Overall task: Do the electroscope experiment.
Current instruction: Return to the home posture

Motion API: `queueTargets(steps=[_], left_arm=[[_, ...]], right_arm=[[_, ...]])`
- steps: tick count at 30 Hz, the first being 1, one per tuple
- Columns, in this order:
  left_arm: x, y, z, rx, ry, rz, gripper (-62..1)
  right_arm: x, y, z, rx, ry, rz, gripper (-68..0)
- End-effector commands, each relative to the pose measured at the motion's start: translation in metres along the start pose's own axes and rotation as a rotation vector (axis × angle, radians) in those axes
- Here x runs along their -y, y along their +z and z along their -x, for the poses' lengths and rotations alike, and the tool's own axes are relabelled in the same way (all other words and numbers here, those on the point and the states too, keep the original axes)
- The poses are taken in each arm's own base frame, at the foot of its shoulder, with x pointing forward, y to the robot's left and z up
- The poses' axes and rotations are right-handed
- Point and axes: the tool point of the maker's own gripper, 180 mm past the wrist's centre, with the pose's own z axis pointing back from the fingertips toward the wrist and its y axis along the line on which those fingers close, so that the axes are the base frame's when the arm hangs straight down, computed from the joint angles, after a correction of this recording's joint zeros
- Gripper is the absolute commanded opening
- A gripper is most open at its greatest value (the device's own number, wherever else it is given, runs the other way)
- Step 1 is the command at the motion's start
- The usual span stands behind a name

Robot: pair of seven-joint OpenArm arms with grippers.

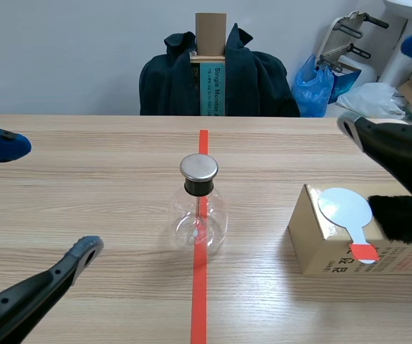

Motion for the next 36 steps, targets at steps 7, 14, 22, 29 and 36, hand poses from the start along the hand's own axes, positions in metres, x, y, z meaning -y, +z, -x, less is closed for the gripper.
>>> queueTargets(steps=[7, 14, 22, 29, 36], left_arm=[[0.001, -0.001, -0.009, 0.03, 0.004, -0.001, 1.4], [0.001, -0.001, -0.009, 0.03, 0.005, 0.0, 1.4], [0.001, -0.001, -0.008, 0.029, 0.005, 0.0, 1.4], [0.001, -0.001, -0.009, 0.029, 0.005, 0.0, 1.4], [0.001, -0.001, -0.008, 0.029, 0.005, 0.0, 1.4]], right_arm=[[-0.018, -0.014, 0.011, -0.055, -0.03, -0.004, -11.1], [-0.042, -0.021, 0.027, -0.128, -0.056, -0.029, -11.1], [-0.056, -0.023, 0.035, -0.167, -0.053, -0.046, -11.1], [-0.054, -0.023, 0.032, -0.149, -0.003, -0.038, -11.6], [-0.051, -0.025, 0.021, -0.087, 0.071, -0.026, -11.6]])
